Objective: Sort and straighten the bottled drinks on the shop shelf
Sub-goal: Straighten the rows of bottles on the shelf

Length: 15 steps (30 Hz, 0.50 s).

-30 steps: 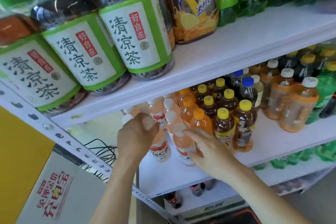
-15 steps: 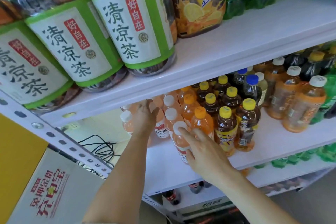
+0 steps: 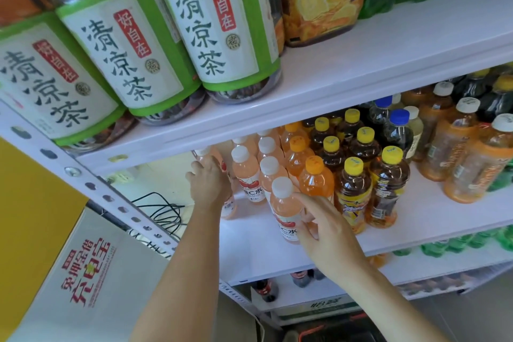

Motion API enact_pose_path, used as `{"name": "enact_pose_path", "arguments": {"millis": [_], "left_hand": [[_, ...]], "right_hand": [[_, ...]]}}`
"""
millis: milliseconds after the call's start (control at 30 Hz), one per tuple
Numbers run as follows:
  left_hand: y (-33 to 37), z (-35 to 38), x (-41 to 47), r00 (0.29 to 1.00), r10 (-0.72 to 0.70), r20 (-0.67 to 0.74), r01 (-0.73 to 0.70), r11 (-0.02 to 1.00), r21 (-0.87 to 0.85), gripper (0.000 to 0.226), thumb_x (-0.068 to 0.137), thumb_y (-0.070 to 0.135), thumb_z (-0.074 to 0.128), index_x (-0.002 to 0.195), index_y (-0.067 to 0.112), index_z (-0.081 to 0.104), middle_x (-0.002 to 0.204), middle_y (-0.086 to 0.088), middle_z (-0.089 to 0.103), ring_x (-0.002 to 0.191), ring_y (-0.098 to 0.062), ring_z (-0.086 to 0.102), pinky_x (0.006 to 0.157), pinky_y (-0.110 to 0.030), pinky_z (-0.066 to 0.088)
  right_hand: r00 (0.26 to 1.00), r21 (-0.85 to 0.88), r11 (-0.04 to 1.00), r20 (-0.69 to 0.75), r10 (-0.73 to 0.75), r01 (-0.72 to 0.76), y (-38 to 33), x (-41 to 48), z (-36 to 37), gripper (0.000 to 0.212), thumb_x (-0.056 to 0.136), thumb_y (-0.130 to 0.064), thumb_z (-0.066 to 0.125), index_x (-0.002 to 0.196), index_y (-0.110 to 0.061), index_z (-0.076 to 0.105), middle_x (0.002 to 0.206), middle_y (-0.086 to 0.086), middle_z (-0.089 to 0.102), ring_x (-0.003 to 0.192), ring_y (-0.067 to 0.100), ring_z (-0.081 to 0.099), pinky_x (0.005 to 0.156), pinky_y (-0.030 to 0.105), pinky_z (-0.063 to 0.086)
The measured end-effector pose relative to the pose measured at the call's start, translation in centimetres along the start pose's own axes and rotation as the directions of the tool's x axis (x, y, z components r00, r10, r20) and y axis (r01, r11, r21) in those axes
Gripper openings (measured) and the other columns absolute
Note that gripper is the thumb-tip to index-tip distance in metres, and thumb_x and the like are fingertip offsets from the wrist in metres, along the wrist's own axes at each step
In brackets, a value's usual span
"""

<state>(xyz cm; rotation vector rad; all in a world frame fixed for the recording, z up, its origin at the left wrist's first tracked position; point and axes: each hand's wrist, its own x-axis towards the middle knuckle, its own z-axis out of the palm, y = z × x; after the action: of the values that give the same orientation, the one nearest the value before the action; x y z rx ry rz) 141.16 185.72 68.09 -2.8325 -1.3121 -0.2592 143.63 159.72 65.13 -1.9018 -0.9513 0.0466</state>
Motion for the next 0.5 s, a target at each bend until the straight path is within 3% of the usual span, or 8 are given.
{"name": "enact_pose_path", "arguments": {"millis": [67, 167, 267, 333, 400, 500], "left_hand": [[0.3, -0.1, -1.8, 0.997, 0.061, 0.040, -0.062, 0.998, 0.033, 0.039, 0.100, 0.027, 0.048, 0.131, 0.005, 0.041, 0.122, -0.018, 0.057, 0.115, -0.033, 0.045, 0.088, -0.041, 0.041], [0.6, -1.0, -5.4, 0.992, 0.117, 0.046, -0.117, 0.993, 0.010, 0.038, 0.100, 0.037, 0.046, 0.128, 0.011, 0.042, 0.109, -0.016, 0.060, 0.101, -0.035, 0.058, 0.078, -0.039, 0.046], [0.7, -3.4, -8.2, 0.988, 0.151, -0.034, -0.148, 0.986, 0.080, 0.035, 0.100, 0.047, 0.038, 0.113, 0.017, 0.046, 0.093, -0.009, 0.066, 0.085, -0.034, 0.065, 0.062, -0.033, 0.042], [1.0, -5.4, -9.9, 0.984, 0.168, -0.062, -0.166, 0.985, 0.038, 0.031, 0.098, 0.050, 0.037, 0.104, 0.022, 0.048, 0.083, -0.005, 0.067, 0.078, -0.034, 0.064, 0.058, -0.032, 0.039], [1.3, -7.2, -11.4, 0.989, 0.146, -0.039, -0.150, 0.981, -0.125, 0.023, 0.093, 0.049, 0.042, 0.094, 0.028, 0.051, 0.074, -0.001, 0.062, 0.075, -0.034, 0.061, 0.059, -0.032, 0.039], [1.5, -9.2, -12.7, 0.989, 0.137, 0.053, -0.103, 0.907, -0.408, 0.018, 0.090, 0.049, 0.046, 0.082, 0.035, 0.052, 0.065, 0.009, 0.060, 0.074, -0.027, 0.059, 0.062, -0.034, 0.042]], "right_hand": [[1.000, 0.042, 0.999, -0.012, 0.023, -0.023, 0.3, -0.2, 0.0, 0.048, 0.087, -0.006, 0.066, 0.132, -0.021, 0.057, 0.112, -0.006, 0.058, 0.094, 0.009, 0.058, 0.077, 0.020, 0.050], [0.993, 0.103, 0.988, 0.015, 0.115, -0.116, 0.7, -0.6, -0.2, 0.044, 0.089, -0.012, 0.066, 0.129, -0.027, 0.057, 0.110, -0.011, 0.061, 0.097, 0.005, 0.058, 0.082, 0.005, 0.041], [0.963, 0.145, 0.954, 0.095, 0.252, -0.264, 1.2, -1.0, -0.5, 0.038, 0.091, -0.018, 0.064, 0.126, -0.030, 0.058, 0.111, -0.014, 0.060, 0.098, 0.003, 0.059, 0.079, 0.012, 0.047], [0.922, 0.197, 0.908, 0.198, 0.333, -0.371, 1.5, -1.2, -0.8, 0.035, 0.092, -0.024, 0.064, 0.126, -0.031, 0.059, 0.113, -0.015, 0.062, 0.103, 0.002, 0.059, 0.079, 0.011, 0.044], [0.827, 0.354, 0.758, 0.369, 0.424, -0.547, 1.4, -1.6, -1.3, 0.036, 0.089, -0.036, 0.066, 0.124, -0.034, 0.060, 0.120, -0.014, 0.064, 0.111, 0.006, 0.060, 0.078, 0.016, 0.047], [0.635, 0.534, 0.344, 0.665, 0.394, -0.772, 1.5, -2.7, -2.3, 0.049, 0.077, -0.056, 0.065, 0.120, -0.033, 0.067, 0.122, -0.003, 0.069, 0.108, 0.017, 0.067, 0.073, 0.034, 0.057]]}}
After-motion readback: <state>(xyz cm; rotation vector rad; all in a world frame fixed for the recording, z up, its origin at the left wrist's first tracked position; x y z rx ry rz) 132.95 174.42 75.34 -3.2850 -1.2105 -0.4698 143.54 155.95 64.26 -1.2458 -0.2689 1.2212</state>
